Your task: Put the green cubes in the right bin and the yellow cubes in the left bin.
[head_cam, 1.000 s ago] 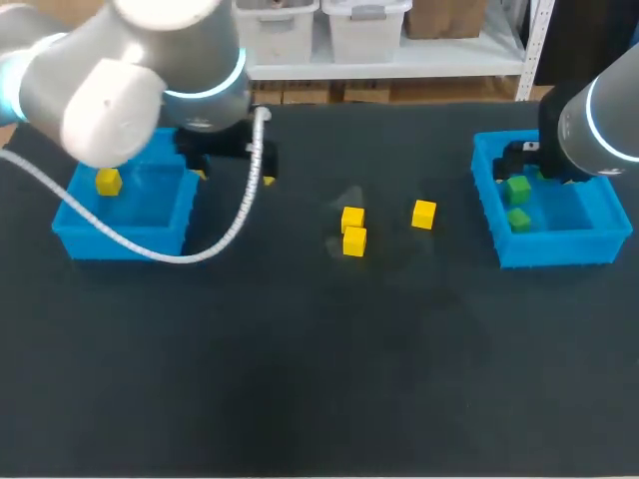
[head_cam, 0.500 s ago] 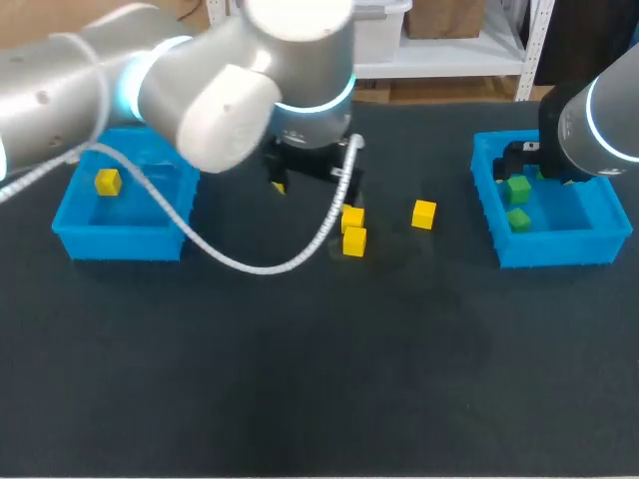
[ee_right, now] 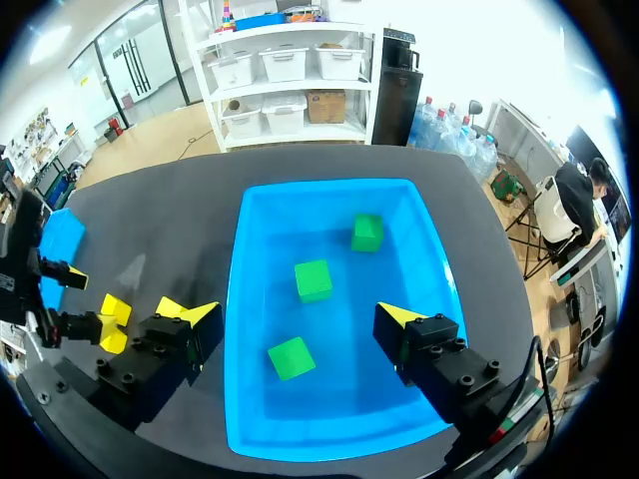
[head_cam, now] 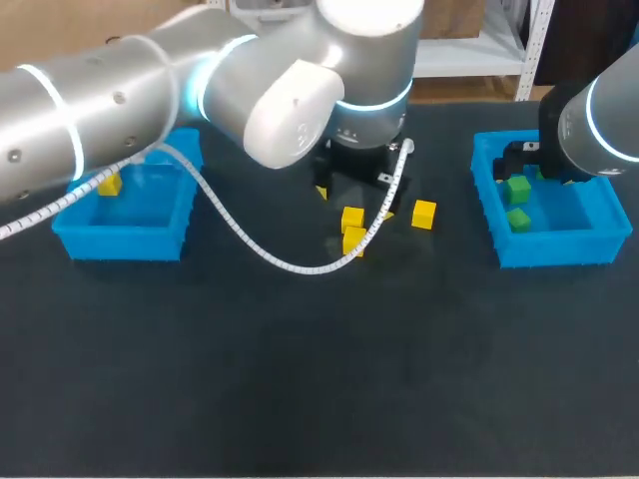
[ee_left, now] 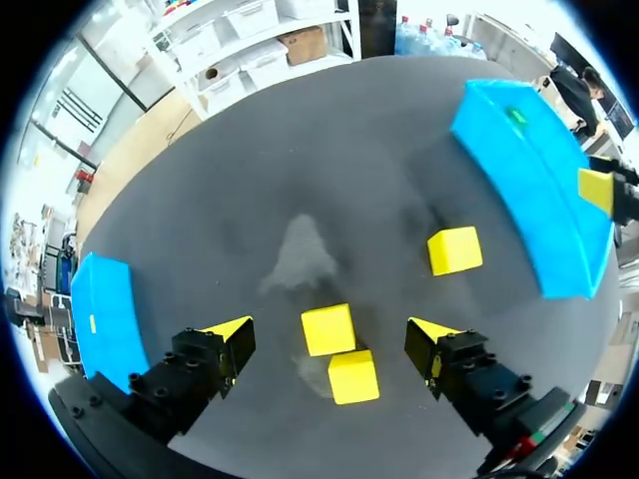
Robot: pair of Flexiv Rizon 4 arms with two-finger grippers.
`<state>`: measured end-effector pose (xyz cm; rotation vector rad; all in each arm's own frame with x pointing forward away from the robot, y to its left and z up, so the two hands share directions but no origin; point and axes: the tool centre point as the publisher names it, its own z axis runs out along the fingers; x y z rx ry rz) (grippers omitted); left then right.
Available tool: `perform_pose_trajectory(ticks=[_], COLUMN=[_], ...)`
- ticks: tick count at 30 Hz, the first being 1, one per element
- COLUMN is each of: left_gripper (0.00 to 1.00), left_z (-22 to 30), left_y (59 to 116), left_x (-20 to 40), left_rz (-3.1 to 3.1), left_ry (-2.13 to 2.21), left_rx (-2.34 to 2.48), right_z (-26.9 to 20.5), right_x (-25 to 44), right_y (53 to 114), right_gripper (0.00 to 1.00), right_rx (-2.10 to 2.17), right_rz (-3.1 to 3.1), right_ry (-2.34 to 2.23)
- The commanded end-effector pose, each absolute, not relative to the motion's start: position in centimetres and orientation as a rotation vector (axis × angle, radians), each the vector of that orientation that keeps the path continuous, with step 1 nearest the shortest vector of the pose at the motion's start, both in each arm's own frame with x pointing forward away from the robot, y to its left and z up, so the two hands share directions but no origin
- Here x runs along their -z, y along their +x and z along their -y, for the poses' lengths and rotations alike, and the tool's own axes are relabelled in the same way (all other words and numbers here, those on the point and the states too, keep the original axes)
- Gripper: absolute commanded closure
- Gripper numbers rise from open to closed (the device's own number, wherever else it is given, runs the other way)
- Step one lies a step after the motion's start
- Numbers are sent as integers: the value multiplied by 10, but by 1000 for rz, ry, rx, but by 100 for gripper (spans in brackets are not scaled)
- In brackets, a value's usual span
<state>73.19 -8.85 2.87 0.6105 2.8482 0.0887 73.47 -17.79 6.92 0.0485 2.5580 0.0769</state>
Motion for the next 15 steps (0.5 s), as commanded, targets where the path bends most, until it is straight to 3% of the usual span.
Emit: perform_pose_trajectory(ticks=[1, 15], left_gripper=[0, 0], left_z=[89, 82], left_y=[740, 750], left_x=[-18, 15], left_rz=[-2870, -2933], left_ry=[606, 547], left_rx=[-108, -172], right_z=[179, 179], right_x=[-68, -68], right_y=[732, 732], right_gripper=[0, 0], right_rx=[-76, -76], right_rz=[-2548, -2548], right_ry=[51, 51])
